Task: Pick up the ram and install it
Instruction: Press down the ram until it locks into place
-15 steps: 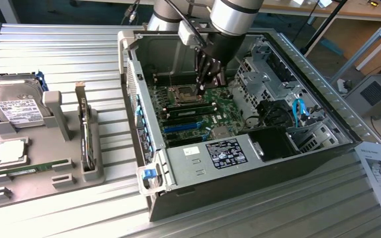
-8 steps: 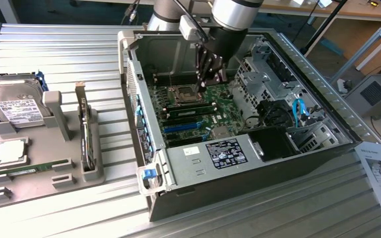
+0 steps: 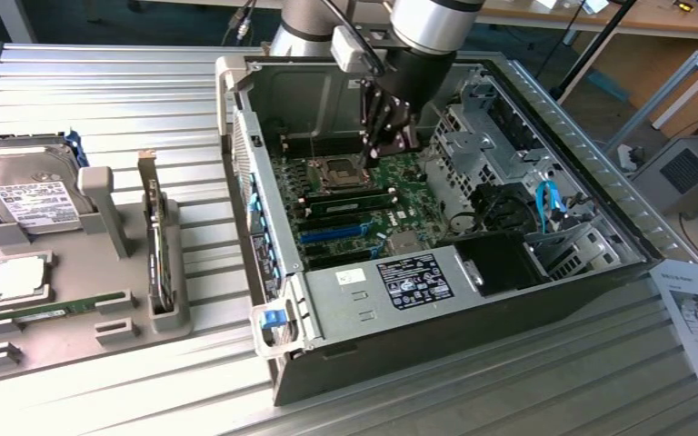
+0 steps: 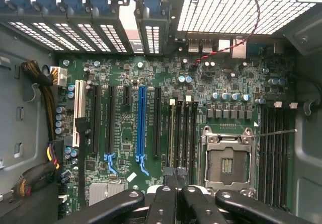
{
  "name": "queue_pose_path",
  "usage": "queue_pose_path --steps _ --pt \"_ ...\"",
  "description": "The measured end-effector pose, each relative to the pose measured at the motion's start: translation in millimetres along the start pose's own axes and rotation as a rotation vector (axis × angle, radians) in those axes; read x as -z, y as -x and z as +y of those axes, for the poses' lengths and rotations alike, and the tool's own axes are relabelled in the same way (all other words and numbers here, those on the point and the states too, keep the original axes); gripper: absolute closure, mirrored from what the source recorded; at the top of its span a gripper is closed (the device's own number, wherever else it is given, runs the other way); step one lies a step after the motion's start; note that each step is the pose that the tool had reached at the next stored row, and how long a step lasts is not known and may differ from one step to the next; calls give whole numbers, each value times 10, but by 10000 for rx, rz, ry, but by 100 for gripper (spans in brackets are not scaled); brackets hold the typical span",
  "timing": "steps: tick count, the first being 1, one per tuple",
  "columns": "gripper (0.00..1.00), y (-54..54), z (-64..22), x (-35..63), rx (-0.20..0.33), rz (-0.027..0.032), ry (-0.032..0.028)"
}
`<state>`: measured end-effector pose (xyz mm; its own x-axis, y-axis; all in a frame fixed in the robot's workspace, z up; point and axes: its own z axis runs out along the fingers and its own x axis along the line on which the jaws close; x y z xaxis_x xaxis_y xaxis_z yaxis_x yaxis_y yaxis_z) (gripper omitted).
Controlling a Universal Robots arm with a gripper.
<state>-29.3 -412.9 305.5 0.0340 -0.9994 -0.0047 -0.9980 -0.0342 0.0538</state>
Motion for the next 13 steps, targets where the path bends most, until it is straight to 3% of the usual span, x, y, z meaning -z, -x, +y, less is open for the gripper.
queue_pose_path --steps 4,13 --pt "89 -2 -55 4 1 0 1" --pt "89 -2 -55 28 0 5 0"
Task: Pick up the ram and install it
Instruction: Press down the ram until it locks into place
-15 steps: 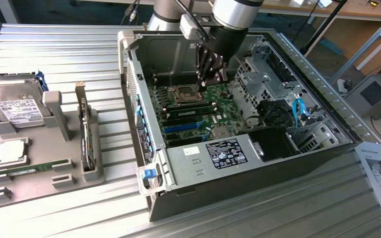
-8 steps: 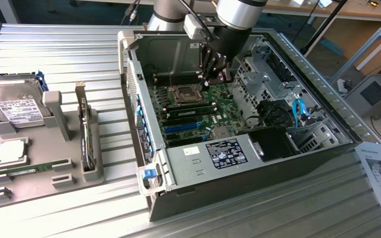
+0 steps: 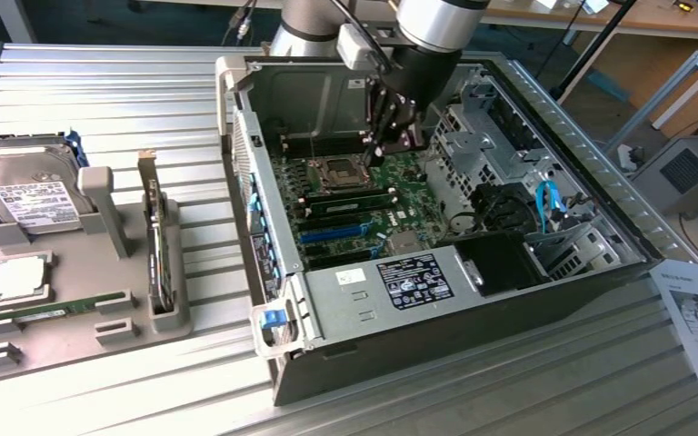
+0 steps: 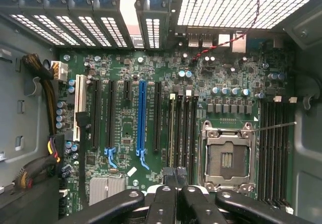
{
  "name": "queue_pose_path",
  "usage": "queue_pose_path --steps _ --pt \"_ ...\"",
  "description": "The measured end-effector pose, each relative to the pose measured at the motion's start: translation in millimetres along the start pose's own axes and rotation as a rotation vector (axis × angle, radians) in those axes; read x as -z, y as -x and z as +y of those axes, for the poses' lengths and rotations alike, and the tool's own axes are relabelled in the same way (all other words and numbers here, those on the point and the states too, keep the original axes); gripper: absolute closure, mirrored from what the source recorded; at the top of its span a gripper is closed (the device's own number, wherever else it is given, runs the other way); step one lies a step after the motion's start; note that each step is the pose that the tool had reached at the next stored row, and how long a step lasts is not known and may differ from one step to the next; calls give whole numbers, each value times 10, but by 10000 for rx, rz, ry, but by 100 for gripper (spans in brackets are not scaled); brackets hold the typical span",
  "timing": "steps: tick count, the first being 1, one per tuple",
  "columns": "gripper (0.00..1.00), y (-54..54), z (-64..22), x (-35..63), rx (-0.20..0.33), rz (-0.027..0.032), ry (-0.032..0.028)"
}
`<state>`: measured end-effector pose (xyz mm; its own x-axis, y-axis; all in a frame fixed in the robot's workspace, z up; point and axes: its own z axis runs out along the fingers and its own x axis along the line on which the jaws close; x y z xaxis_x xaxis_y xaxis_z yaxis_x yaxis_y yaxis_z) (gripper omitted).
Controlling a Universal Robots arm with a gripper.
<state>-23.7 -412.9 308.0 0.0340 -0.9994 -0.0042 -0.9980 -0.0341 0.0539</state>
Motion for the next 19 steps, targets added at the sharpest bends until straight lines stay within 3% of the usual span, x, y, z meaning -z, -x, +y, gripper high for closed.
queue_pose_path --steps 16,17,19 --pt "89 0 2 21 0 11 -2" --pt "89 1 6 21 -1 10 -14" --pt "89 1 27 20 1 15 -108"
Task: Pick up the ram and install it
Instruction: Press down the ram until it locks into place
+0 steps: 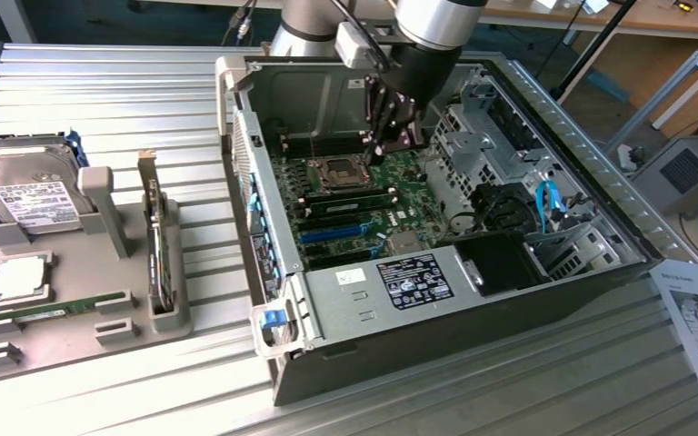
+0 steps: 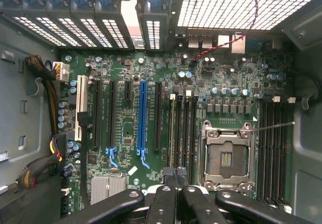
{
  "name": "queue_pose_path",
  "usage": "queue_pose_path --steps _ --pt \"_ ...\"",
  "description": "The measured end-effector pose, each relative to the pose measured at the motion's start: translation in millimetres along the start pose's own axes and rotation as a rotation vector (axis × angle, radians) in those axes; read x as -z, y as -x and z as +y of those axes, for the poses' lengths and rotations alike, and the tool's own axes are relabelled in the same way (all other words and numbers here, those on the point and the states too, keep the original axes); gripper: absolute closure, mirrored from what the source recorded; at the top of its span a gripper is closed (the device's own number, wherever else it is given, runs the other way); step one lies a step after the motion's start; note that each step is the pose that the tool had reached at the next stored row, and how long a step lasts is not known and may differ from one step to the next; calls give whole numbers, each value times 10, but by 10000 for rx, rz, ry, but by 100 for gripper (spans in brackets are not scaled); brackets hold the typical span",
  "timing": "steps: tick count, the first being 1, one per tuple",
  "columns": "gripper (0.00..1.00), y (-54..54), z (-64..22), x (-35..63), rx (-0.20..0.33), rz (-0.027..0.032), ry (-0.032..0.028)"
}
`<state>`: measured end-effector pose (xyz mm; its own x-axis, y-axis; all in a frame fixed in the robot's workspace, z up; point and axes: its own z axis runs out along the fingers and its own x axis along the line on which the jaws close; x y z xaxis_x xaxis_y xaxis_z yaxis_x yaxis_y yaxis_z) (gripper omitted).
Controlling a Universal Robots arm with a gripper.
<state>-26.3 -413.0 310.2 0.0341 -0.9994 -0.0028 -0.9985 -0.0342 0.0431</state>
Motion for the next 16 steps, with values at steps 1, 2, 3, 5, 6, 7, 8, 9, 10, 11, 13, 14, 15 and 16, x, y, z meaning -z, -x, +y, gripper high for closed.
queue_pose_path --steps 1,2,3,5,6,7,8,9,10,11,13,14,15,16 --pt "89 0 10 -1 0 1 -41" --pt "89 1 17 -1 -1 2 -78" --pt "89 1 17 -1 0 2 -81" --pt "89 1 18 -1 0 2 -81" --pt "89 1 17 -1 0 2 -81" --pt "89 1 18 -1 0 2 -81" --pt "89 1 18 -1 0 2 -81" --pt "89 1 18 -1 0 3 -81" --pt "89 1 18 -1 2 3 -81" --pt "89 1 18 -1 8 2 -81" --pt "89 1 18 0 29 2 -81" --pt "89 1 18 1 88 5 -81" --pt "89 1 18 1 147 7 -80" --pt "89 1 18 2 213 10 -80"
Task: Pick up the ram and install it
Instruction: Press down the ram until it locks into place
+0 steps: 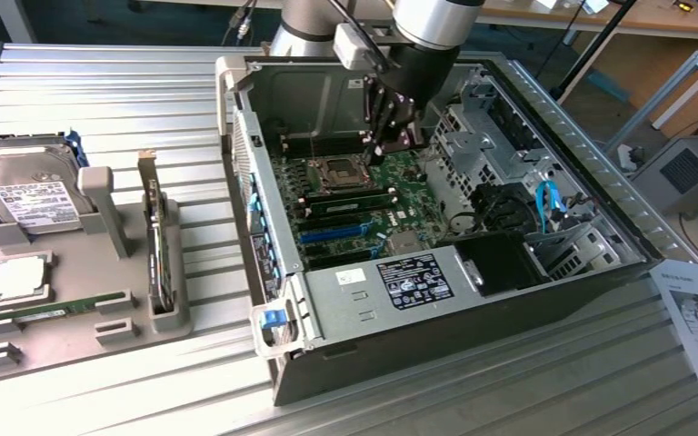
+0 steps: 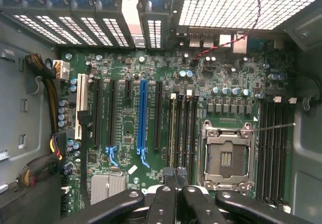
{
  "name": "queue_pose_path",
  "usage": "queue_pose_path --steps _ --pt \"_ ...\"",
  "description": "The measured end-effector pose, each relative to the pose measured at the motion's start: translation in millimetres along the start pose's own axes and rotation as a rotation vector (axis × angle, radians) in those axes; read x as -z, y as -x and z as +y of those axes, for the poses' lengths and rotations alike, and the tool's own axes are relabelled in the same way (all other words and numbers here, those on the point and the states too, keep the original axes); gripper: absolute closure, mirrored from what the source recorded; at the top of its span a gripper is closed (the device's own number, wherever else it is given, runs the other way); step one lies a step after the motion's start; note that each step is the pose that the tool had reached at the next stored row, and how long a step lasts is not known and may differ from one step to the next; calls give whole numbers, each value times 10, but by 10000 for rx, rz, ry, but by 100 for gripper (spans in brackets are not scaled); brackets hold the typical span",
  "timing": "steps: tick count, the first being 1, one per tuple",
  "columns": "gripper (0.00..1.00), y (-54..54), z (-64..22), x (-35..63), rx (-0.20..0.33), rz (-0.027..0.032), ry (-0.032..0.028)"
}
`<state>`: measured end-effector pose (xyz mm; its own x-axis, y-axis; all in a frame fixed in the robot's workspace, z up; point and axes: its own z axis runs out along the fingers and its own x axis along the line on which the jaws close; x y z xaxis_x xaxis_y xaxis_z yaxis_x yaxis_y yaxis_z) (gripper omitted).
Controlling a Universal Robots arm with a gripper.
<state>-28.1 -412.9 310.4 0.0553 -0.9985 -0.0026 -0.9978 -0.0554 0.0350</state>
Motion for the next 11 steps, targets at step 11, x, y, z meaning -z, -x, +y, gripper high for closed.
queue_pose_path --steps 11 --pt "89 0 2 46 94 106 6"
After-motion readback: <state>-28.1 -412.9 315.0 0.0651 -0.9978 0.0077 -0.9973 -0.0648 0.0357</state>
